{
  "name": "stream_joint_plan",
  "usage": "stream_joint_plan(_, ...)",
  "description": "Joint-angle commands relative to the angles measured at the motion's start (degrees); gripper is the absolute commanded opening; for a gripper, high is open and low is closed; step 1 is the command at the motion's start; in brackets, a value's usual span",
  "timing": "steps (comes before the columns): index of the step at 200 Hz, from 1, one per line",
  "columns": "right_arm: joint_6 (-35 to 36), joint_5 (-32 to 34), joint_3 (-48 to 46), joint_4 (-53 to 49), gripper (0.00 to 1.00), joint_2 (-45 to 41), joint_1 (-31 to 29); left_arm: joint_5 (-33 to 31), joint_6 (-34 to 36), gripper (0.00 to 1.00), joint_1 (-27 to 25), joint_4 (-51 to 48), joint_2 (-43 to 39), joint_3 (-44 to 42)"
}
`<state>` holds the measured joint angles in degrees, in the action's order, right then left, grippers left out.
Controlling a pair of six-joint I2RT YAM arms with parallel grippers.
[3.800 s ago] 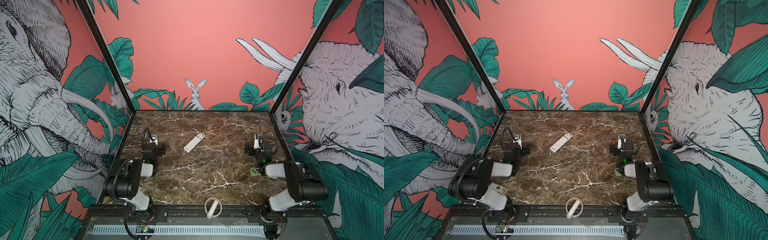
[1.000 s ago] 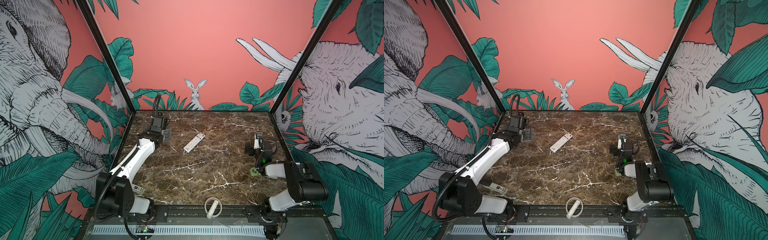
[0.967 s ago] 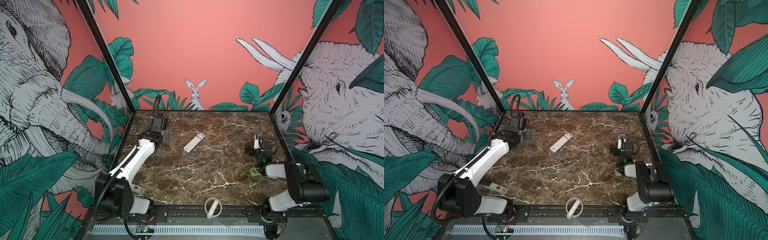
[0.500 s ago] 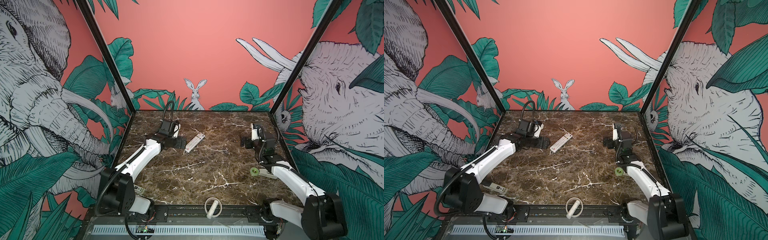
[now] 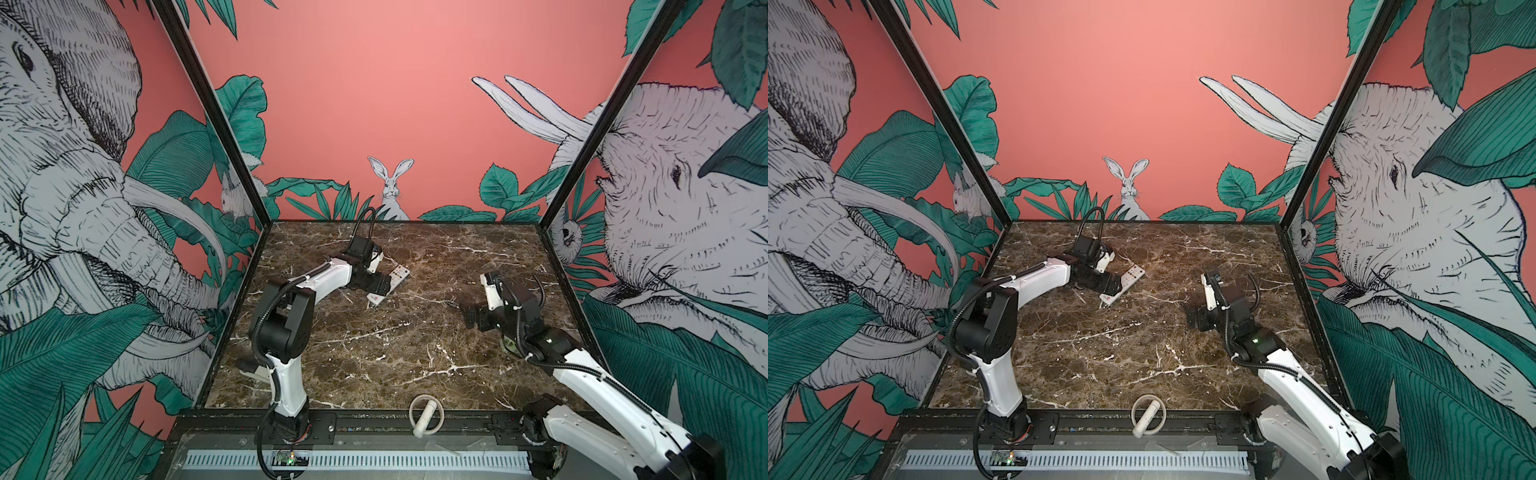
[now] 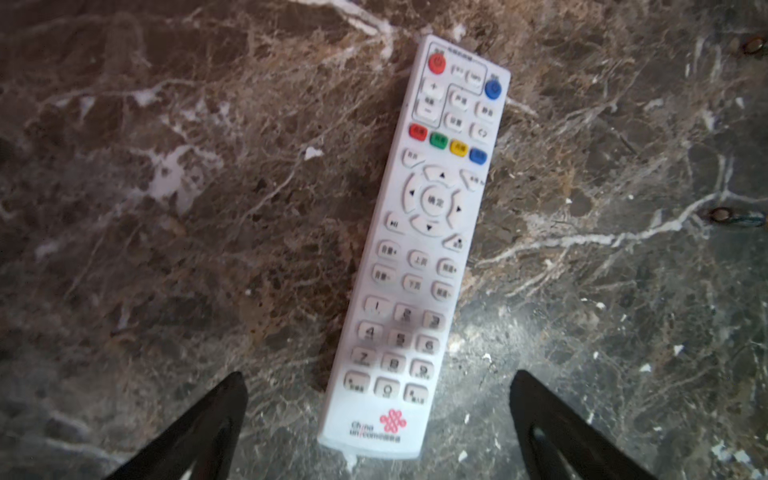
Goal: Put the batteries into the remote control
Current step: 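Reach the left gripper toward the white remote while the right arm moves forward, then close the left gripper on the remote's button end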
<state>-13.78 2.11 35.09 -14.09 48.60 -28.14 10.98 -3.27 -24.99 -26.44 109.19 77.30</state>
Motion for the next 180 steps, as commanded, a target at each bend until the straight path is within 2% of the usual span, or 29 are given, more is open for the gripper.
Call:
stream_joint_plan(1,-1.06,2.36,-2.71,-2.26,0.99,-4.28,-0.36,1.00,4.63,1.00,-0.84,-1.48,1.69,4.38)
stream_joint_plan(28,-0.42,3.22,-3.95,-3.45,0.99,-7.26,-0.36,1.14,7.58,0.99,-2.07,-5.94,6.71,10.93)
stream_joint_plan(75,-0.49,2.44,-3.78,-4.12,0.99,-7.58,-0.35,-3.32,8.99,1.00,-4.31,-9.29,14.20,20.36)
stream_joint_plan(102,-0.73,1.97,-4.11,-4.71,0.99,-8.82,-0.40,-8.10,9.53,1.00,-5.65,-9.52,17.29,24.59)
stream_joint_plan(147,-1.15,-2.82,-5.97,-4.54,0.99,-11.81,-0.40,-12.15,9.42,0.99,-7.13,-9.58,20.68,28.81)
stream_joint_plan(166,-1.55,-3.58,-6.35,-4.98,0.99,-13.00,-0.49,-12.12,9.42,0.96,-7.33,-9.89,21.59,29.95)
stream_joint_plan(180,-1.83,-3.52,-6.42,-5.68,0.99,-13.74,-0.44,-11.48,9.69,0.88,-7.33,-10.21,22.27,30.69)
